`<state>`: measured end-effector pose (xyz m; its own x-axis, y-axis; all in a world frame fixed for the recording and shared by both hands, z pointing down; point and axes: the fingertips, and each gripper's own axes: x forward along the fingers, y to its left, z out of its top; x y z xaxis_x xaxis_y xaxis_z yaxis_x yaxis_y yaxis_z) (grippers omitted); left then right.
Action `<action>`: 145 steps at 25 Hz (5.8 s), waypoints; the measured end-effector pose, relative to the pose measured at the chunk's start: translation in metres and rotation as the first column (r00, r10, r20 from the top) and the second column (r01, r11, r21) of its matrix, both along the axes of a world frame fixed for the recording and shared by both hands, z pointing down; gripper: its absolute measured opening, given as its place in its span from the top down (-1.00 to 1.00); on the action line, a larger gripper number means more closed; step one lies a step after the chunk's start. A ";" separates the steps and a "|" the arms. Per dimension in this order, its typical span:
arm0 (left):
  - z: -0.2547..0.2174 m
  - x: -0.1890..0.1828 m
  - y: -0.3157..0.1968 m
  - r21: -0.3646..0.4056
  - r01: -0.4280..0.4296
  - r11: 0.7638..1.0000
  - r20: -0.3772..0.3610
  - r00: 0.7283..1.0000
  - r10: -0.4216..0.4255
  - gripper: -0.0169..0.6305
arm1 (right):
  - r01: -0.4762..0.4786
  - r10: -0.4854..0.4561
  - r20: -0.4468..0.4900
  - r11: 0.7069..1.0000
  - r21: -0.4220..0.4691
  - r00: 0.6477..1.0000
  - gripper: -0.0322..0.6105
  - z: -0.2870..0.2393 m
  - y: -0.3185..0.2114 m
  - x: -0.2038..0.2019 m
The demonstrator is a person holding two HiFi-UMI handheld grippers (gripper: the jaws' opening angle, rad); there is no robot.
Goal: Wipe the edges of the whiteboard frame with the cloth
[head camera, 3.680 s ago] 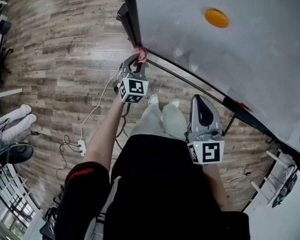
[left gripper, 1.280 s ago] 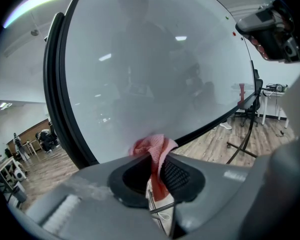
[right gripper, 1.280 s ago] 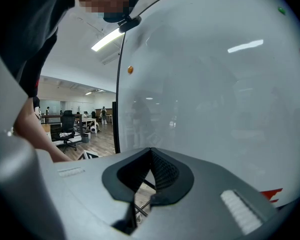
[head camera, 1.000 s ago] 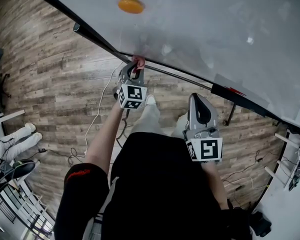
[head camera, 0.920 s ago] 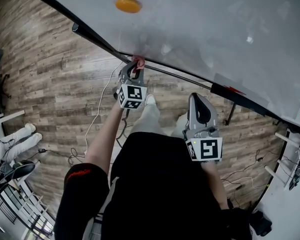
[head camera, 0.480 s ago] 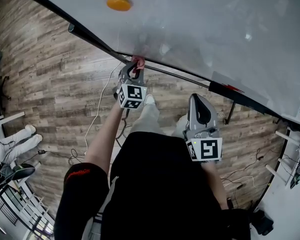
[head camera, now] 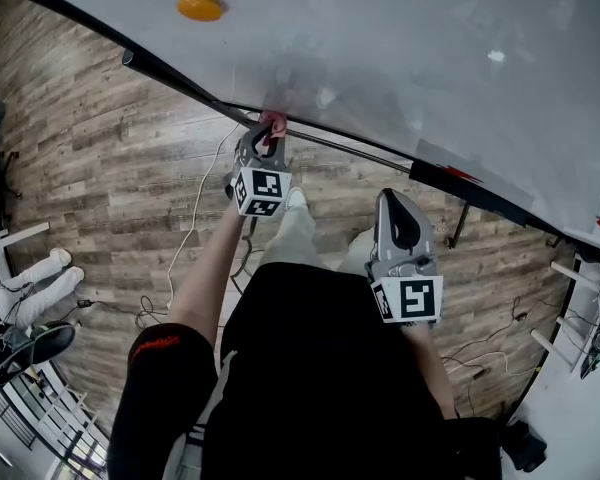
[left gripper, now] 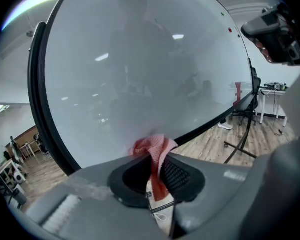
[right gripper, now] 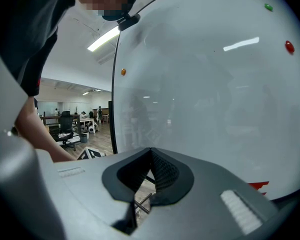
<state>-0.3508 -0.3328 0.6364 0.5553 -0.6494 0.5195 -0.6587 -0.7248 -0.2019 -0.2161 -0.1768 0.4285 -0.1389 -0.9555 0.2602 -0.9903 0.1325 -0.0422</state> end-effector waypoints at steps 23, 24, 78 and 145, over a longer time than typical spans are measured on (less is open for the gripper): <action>-0.003 0.036 0.020 -0.007 0.042 0.999 0.027 0.999 -0.042 0.81 | -0.006 0.006 0.017 1.000 -0.014 1.000 0.89 0.004 0.035 0.056; -0.003 0.039 0.022 -0.008 0.040 0.999 0.027 0.999 -0.040 0.81 | -0.006 0.007 0.017 1.000 -0.015 1.000 0.89 0.005 0.036 0.057; -0.003 0.173 0.103 -0.040 -0.270 0.962 0.081 0.959 0.272 0.81 | -0.189 0.190 0.060 0.982 -0.015 0.980 0.89 0.012 0.088 0.157; 0.001 0.280 0.167 -0.098 -0.494 0.864 0.332 0.802 0.496 0.81 | -0.227 0.227 0.055 0.974 -0.020 0.972 0.89 0.025 0.128 0.258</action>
<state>-0.0711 -0.1657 0.6376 0.5915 -0.3298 0.7357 -0.1027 -0.9359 -0.3370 0.0418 -0.0491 0.4532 0.0664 -0.9603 0.2710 -0.9904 -0.0964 -0.0989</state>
